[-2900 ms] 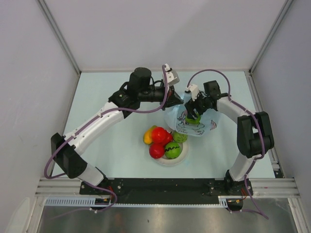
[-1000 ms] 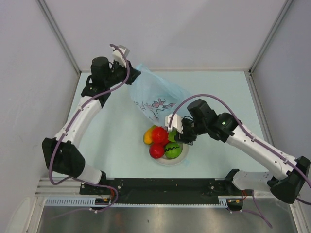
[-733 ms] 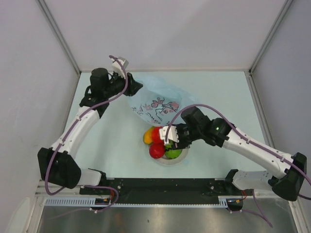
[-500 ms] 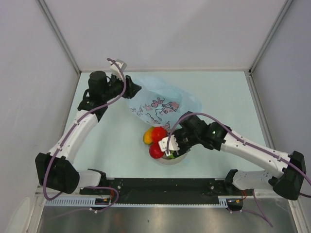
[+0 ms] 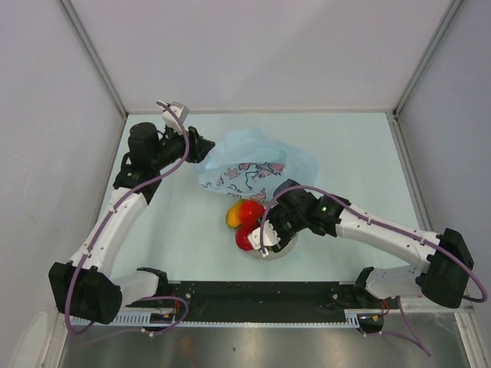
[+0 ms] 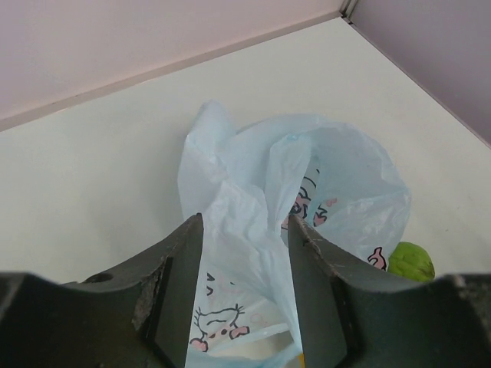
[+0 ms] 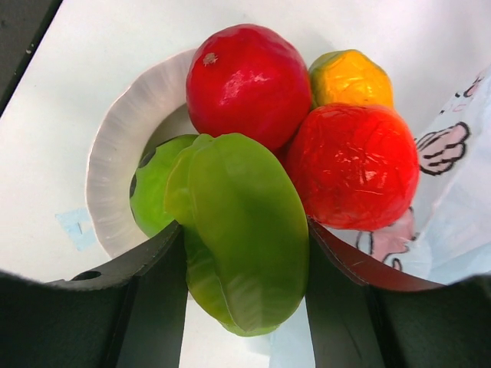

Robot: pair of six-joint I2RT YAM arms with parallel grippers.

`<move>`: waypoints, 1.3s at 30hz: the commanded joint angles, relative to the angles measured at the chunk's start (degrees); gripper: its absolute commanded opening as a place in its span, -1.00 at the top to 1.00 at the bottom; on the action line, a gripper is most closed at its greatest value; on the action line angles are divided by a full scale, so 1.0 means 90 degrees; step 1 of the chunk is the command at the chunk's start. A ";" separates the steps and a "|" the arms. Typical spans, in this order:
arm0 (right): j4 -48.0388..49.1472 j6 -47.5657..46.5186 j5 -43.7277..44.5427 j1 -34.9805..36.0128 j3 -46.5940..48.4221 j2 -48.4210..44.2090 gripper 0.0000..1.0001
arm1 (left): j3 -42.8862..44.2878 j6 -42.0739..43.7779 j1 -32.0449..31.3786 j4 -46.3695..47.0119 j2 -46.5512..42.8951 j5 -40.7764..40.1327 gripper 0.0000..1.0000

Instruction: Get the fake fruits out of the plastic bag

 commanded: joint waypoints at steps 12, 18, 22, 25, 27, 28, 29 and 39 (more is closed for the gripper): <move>0.0540 -0.0496 0.0021 -0.0281 -0.0346 0.0029 -0.21 | -0.0205 -0.0271 0.0182 0.0242 -0.0306 0.0237 -0.08; 0.0570 -0.0583 -0.0028 -0.0320 -0.0385 -0.0029 -0.36 | -0.0224 -0.0319 0.0202 0.0252 -0.0277 0.0325 -0.08; 0.0619 -0.0603 -0.0047 -0.0330 -0.0453 -0.0088 -0.43 | -0.0244 -0.0358 0.0212 0.0281 -0.0267 0.0373 -0.08; 0.0638 -0.0564 -0.0028 -0.0340 -0.0454 -0.0098 -0.44 | -0.0253 -0.0378 0.0212 0.0301 -0.0267 0.0403 -0.08; 0.0667 -0.0545 -0.0028 -0.0340 -0.0473 -0.0127 -0.47 | -0.0273 -0.0388 0.0212 0.0320 -0.0247 0.0422 -0.09; 0.0677 -0.0535 -0.0018 -0.0340 -0.0463 -0.0127 -0.47 | -0.0273 -0.0398 0.0212 0.0330 -0.0247 0.0413 -0.09; 0.0697 -0.0525 -0.0018 -0.0330 -0.0473 -0.0137 -0.48 | -0.0273 -0.0417 0.0212 0.0349 -0.0247 0.0432 -0.09; 0.0766 -0.0457 0.0109 -0.0330 -0.0473 -0.0351 -0.54 | -0.0322 -0.0505 0.0212 0.0437 -0.0247 0.0510 -0.09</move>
